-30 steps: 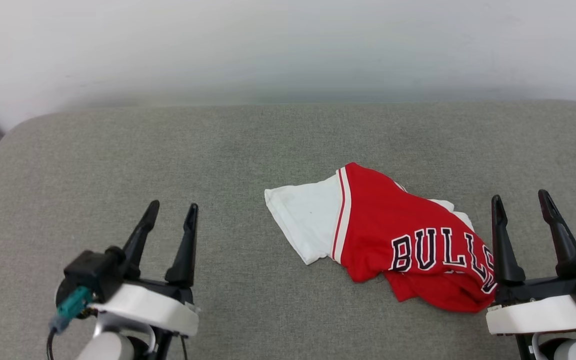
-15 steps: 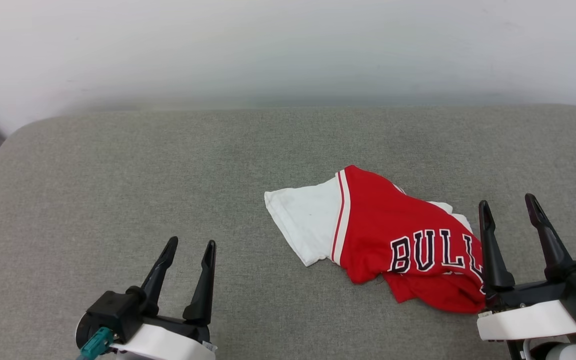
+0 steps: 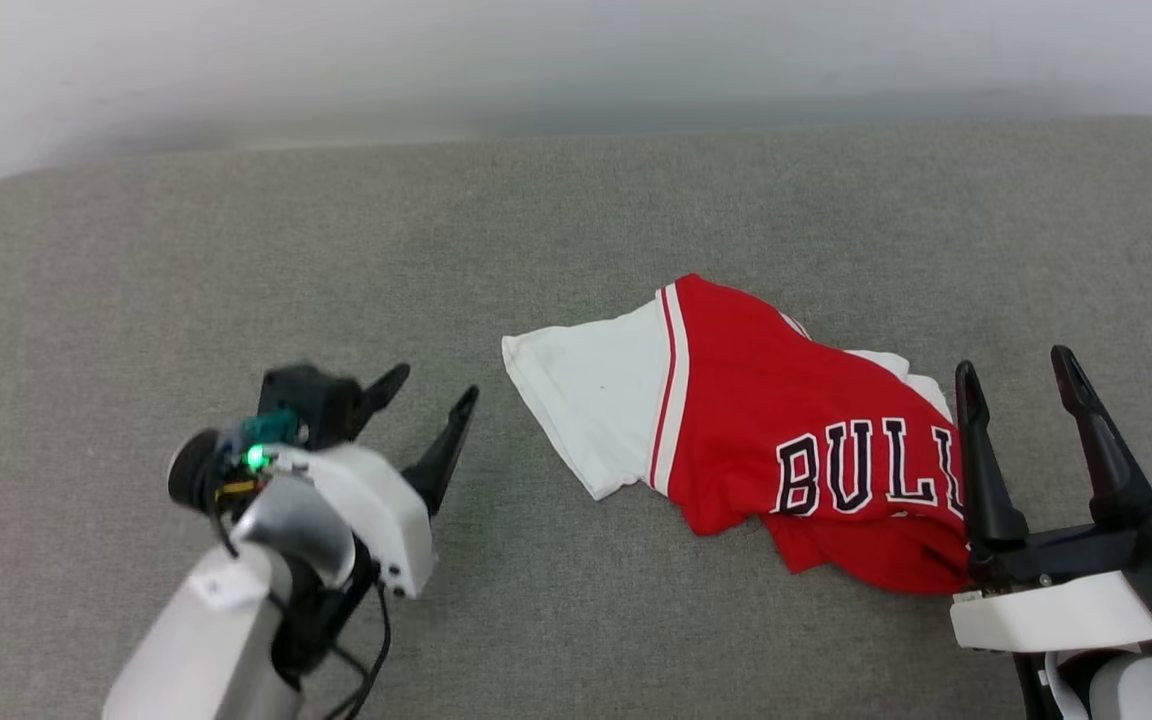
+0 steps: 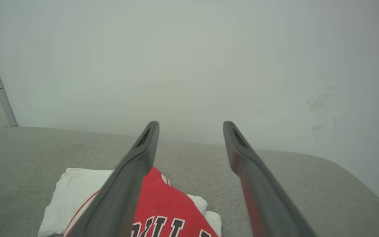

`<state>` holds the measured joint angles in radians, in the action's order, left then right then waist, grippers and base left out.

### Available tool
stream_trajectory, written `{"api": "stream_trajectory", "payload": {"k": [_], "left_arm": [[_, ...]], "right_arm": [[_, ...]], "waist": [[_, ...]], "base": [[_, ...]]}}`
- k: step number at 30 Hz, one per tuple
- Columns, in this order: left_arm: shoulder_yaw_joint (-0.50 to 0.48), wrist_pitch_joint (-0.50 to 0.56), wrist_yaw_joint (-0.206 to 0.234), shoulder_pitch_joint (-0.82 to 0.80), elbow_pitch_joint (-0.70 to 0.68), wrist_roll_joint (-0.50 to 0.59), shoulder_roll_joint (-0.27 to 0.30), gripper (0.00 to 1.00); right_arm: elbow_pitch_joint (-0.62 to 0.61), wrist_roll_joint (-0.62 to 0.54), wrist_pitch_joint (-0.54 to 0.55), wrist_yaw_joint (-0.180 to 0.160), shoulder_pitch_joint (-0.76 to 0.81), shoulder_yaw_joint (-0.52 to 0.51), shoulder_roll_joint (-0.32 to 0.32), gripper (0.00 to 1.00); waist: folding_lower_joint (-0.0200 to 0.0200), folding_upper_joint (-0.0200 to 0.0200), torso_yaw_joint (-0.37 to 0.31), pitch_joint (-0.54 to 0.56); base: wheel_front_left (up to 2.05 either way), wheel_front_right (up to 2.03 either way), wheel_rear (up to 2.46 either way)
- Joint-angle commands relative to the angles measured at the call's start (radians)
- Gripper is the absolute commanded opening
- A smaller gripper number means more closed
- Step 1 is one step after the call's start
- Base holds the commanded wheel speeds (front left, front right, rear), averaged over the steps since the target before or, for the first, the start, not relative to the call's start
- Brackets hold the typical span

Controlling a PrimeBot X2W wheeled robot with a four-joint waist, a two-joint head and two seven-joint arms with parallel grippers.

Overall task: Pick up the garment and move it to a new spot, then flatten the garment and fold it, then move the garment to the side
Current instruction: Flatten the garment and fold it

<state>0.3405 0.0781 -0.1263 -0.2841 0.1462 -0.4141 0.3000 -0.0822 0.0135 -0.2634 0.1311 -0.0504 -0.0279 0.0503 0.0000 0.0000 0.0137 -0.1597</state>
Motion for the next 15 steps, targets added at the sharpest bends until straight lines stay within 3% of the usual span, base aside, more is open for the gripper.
{"api": "stream_trajectory", "payload": {"k": [1,9,15], "left_arm": [[0.013,0.071,-0.002,-0.072,0.001,-0.034,0.009,1.0],[0.13,0.502,-0.003,-0.381,0.119,-0.261,0.088,1.0],[0.145,0.692,-0.003,-0.518,0.248,-0.353,0.106,1.0]], "right_arm": [[-0.004,0.0,-0.002,-0.001,-0.018,-0.002,0.0,1.0],[-0.001,0.033,-0.002,-0.001,-0.07,0.011,0.0,1.0],[0.007,0.066,-0.002,-0.001,-0.097,0.021,0.0,1.0]], "waist": [[0.0,0.0,-0.018,-0.042],[0.0,0.0,-0.076,-0.13],[0.0,0.0,-0.132,-0.188]], "base": [[0.0,0.0,0.0],[0.0,0.0,0.0],[0.0,0.0,0.0]]}}
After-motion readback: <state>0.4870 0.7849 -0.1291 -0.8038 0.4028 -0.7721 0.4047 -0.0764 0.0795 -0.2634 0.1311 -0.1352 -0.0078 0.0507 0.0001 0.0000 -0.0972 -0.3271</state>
